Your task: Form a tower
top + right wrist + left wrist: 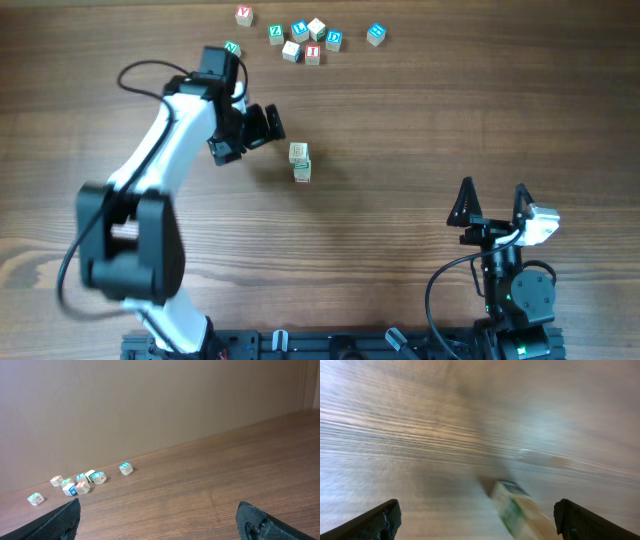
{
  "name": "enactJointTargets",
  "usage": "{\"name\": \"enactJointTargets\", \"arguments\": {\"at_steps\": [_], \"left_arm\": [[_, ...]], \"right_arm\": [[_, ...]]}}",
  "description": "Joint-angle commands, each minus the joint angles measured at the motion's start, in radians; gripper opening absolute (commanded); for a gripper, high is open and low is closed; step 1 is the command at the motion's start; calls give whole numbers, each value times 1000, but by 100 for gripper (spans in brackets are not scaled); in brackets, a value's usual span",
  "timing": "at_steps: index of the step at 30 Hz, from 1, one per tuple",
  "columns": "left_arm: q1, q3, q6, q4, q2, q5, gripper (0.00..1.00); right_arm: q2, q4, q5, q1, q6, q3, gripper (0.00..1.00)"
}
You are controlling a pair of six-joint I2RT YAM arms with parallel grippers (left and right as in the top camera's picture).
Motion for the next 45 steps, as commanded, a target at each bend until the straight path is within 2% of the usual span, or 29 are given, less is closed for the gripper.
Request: {"name": "enactJointTargets", "arguments": {"at_steps": [1, 5, 11, 18, 22, 26, 30, 35, 42, 45], "left_arm": [[6, 5, -2, 2, -254, -10, 100], [6, 5, 39, -56, -542, -43, 100], [6, 5, 39, -140, -864, -85, 100], [3, -9, 28, -218, -1088, -124, 100], [-14, -103, 28, -220, -1258, -183, 100], [-37, -297, 28, -207, -1514, -220, 100], [-38, -444, 28, -148, -1656, -227, 100], [-38, -624, 28, 42, -1786, -242, 100], [-38, -874, 32, 634, -1839, -256, 100], [-38, -964, 36, 833, -1839, -256, 100]], "right_arm": [[-6, 4, 10, -4, -17, -1, 100], [-6, 4, 10, -4, -17, -1, 100], [-6, 5, 10, -4, -17, -1, 100], [-6, 5, 10, -4, -16, -1, 100], [-6, 4, 10, -4, -17, -1, 100], [-6, 5, 10, -4, -17, -1, 100], [-6, 5, 10, -4, -17, -1, 100], [-6, 4, 10, -4, -17, -1, 100], [-6, 5, 10, -4, -17, -1, 100], [-6, 4, 10, -4, -17, -1, 100]]}}
